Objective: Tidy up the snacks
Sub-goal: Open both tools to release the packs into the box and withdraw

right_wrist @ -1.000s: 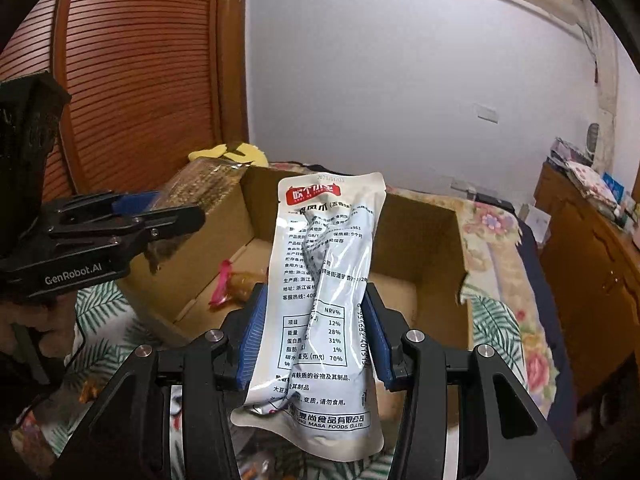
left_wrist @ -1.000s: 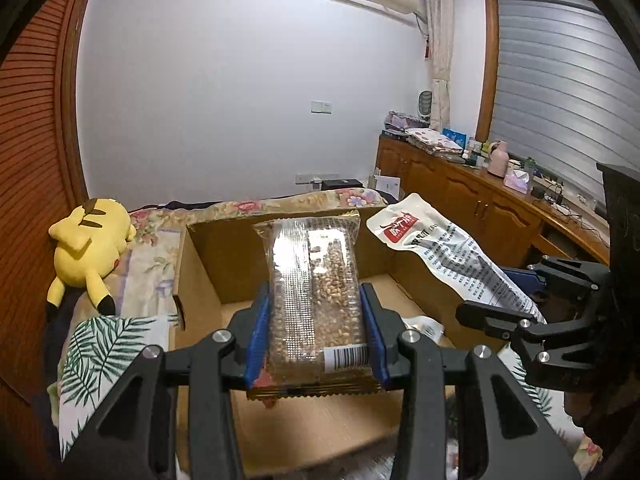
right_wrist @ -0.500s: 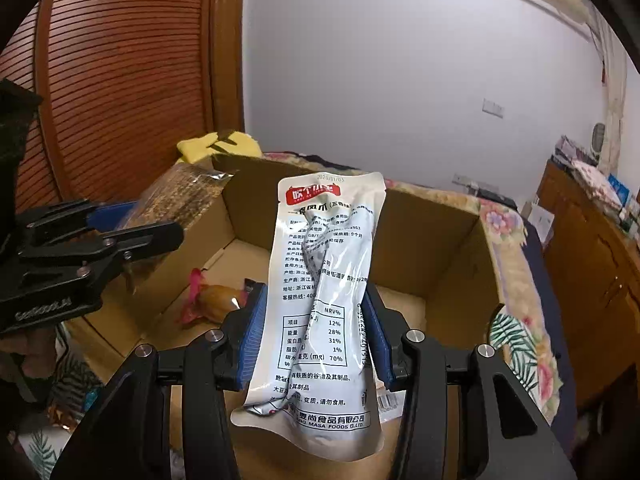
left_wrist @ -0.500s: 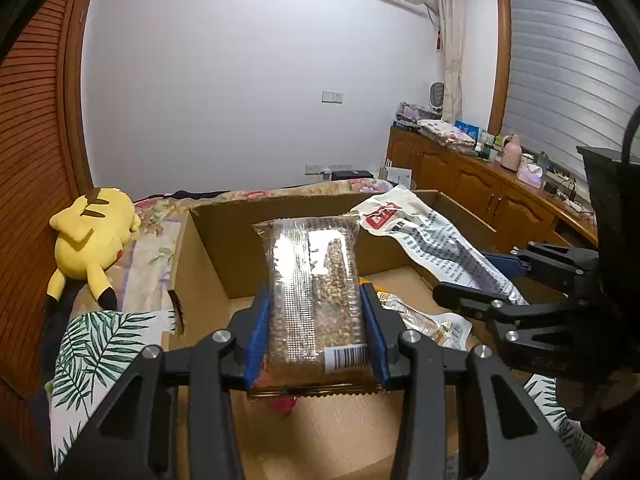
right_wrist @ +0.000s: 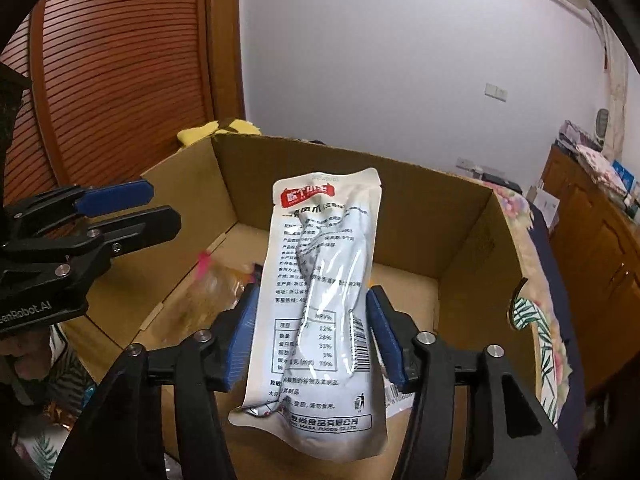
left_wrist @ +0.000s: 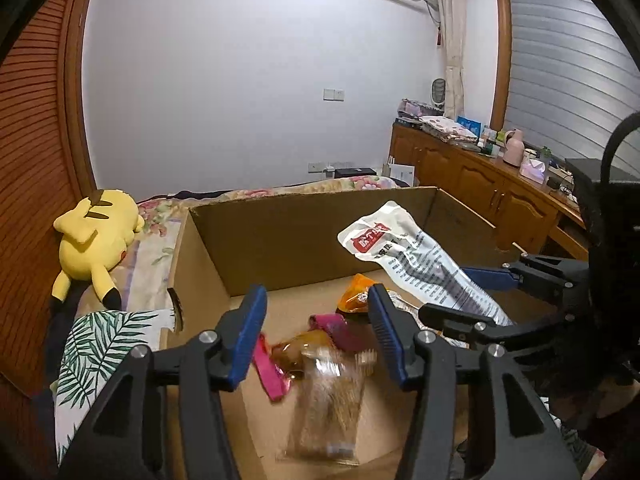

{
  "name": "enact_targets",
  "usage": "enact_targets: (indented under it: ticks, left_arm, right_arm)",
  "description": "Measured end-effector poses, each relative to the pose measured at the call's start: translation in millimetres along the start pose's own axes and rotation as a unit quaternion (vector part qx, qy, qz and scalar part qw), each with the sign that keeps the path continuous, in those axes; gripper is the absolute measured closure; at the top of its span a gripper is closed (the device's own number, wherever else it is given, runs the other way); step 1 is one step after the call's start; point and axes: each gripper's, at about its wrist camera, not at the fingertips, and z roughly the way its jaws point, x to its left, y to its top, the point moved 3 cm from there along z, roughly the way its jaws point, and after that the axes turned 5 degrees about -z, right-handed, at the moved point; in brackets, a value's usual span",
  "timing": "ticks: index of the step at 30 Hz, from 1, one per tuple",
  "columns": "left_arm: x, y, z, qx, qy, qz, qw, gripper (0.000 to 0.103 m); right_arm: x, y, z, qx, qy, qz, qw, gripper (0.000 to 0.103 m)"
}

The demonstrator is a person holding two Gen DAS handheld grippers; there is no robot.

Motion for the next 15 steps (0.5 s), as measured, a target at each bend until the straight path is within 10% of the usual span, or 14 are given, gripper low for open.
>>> enact_targets:
  ticks: [15]
  left_arm:
    - [-5.9,-0.3,-70.9,-0.023,0.013,0.018,0.9995,0.043]
  right_arm:
    - [3.5,0.9,-44.0,-0.022,-0.013,0.016,1.000,0.038]
